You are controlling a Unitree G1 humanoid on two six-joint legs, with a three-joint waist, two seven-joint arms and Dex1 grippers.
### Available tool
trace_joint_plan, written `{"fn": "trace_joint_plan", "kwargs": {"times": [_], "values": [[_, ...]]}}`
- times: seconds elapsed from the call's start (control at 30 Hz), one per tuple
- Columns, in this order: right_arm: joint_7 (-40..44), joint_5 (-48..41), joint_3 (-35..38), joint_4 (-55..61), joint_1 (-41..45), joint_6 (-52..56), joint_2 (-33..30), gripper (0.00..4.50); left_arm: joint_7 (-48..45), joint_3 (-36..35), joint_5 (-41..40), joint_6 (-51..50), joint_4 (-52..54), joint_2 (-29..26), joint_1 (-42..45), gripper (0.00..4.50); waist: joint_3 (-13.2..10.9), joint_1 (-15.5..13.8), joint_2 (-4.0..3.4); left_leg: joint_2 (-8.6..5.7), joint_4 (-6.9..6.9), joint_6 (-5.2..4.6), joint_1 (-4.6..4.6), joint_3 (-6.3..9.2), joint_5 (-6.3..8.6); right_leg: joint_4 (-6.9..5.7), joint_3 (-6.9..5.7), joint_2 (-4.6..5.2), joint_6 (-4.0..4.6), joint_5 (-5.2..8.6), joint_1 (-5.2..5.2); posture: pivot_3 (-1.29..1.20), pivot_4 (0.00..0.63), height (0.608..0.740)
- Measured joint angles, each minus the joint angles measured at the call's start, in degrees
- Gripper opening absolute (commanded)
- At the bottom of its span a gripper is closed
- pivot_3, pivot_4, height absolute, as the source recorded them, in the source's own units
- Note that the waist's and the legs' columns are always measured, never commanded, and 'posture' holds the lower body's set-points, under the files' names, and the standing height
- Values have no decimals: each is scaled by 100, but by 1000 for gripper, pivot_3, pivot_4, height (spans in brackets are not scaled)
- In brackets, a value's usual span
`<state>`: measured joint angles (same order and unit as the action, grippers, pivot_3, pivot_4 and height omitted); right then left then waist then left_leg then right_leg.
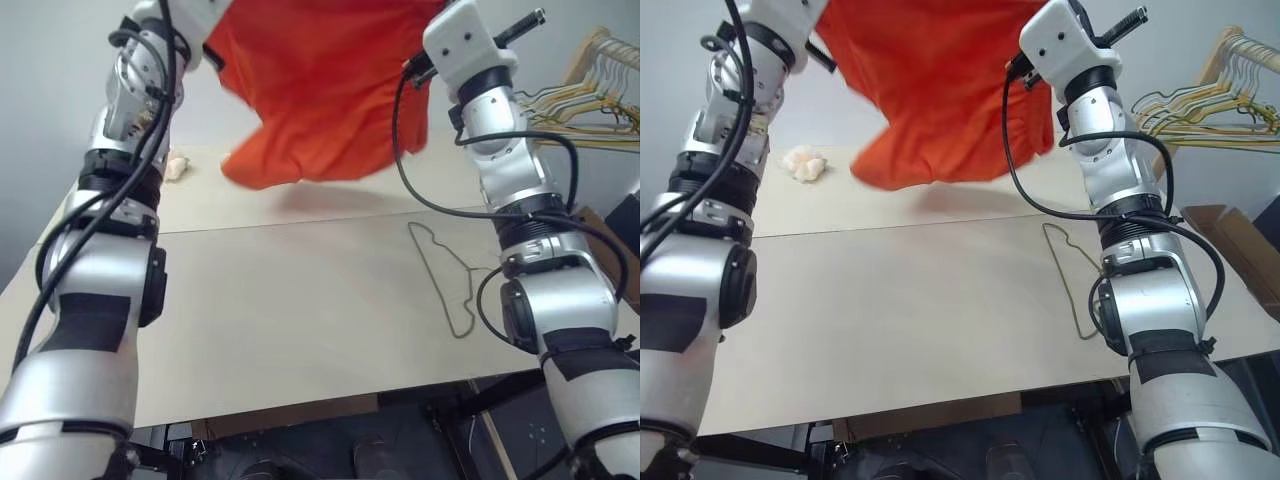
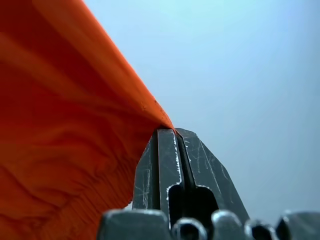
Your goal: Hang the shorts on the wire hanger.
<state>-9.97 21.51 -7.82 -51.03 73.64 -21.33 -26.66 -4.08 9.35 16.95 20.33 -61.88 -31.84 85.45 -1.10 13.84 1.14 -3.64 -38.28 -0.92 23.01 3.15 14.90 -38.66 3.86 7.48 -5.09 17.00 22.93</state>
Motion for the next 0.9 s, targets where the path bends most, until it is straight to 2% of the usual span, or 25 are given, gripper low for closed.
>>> {"fn": "trace_joint_plan", "kwargs": {"times": [0.1, 0.23, 0.33, 0.47, 0.6, 0.67, 0.9], "values": [[81, 44, -89, -77, -527, -522, -117, 0, -626, 26, -65, 860, -15, -205, -289, 9, 2, 113, -3, -6, -22, -8, 25, 0, 1, 5, 1, 1, -4, -2, 9, -158, 0, 740], [854, 217, -536, -55, -1624, -1472, -593, 0, -2815, 210, -598, 1686, 807, -651, -1688, 9, 0, 188, -8, -8, -63, -25, 22, -4, -4, 41, 0, -1, -14, 4, -32, -162, 0, 740], [2043, 11, -822, 71, -2263, -2251, -860, 0, -4751, 426, -1474, 1452, 2447, -1264, -3242, 9, -2, 326, -9, -3, -72, -30, 20, -9, -26, 77, 4, -6, -20, 7, -61, -159, 0, 740], [3423, -252, -1159, 212, -2816, -2908, -1240, 0, -6440, 470, -2488, 490, 4549, -2345, -4722, 9, -1, 463, -10, 9, -70, -77, -34, -11, -13, 60, 15, -16, -20, 8, -104, -156, 0, 740], [4239, -389, -1282, 424, -3035, -3042, -1274, 0, -7136, 193, -3083, -351, 6100, -3201, -5802, 9, -7, 485, -18, 28, -41, -89, -171, -12, -4, 109, 15, -32, -25, 12, -239, -159, 0, 740], [4490, -374, -1357, 600, -3159, -3149, -1376, 0, -7358, 14, -3249, -572, 6674, -3588, -6462, 9, -9, 433, -23, 38, -34, -96, -212, -10, 11, 130, 11, -41, -25, 13, -280, -162, 0, 740], [4692, 29, -1444, 1237, -3715, -3246, -1646, 0, -6866, -566, -3276, -1691, 8373, -3753, -8207, 9, -11, 195, -26, 37, -41, -87, -192, -9, 25, 145, 14, -36, -24, 12, -267, -179, 0, 740]]}}
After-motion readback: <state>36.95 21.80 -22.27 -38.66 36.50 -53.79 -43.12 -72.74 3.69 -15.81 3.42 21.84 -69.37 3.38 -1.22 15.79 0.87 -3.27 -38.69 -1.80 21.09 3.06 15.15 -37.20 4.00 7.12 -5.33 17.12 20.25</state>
